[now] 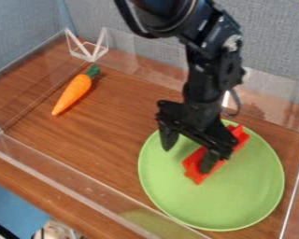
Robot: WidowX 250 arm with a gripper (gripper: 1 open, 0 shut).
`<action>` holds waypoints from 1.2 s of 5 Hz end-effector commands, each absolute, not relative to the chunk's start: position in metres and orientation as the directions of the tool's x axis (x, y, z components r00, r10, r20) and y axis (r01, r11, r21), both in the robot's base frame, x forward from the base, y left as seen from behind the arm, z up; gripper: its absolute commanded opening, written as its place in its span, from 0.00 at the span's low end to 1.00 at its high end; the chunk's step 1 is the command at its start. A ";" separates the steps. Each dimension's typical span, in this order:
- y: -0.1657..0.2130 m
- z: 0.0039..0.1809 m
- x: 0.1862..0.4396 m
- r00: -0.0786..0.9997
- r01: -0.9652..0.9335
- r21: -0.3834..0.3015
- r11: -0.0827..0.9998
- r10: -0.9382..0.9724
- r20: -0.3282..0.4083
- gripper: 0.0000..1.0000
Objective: Put the red object on the right side
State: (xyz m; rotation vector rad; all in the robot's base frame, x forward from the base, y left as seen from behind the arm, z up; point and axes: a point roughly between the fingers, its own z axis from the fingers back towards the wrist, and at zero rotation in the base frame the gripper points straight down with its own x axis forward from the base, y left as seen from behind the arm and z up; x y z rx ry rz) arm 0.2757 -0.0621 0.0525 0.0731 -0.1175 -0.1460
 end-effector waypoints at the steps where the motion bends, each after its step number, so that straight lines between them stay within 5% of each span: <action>1: -0.063 0.093 0.274 0.947 0.249 0.098 0.963 -0.264 0.186 1.00; 2: -0.074 0.109 0.275 0.908 0.354 0.108 0.929 -0.369 0.200 1.00; 6: -0.088 0.100 0.278 0.846 0.493 0.095 0.865 -0.502 0.179 1.00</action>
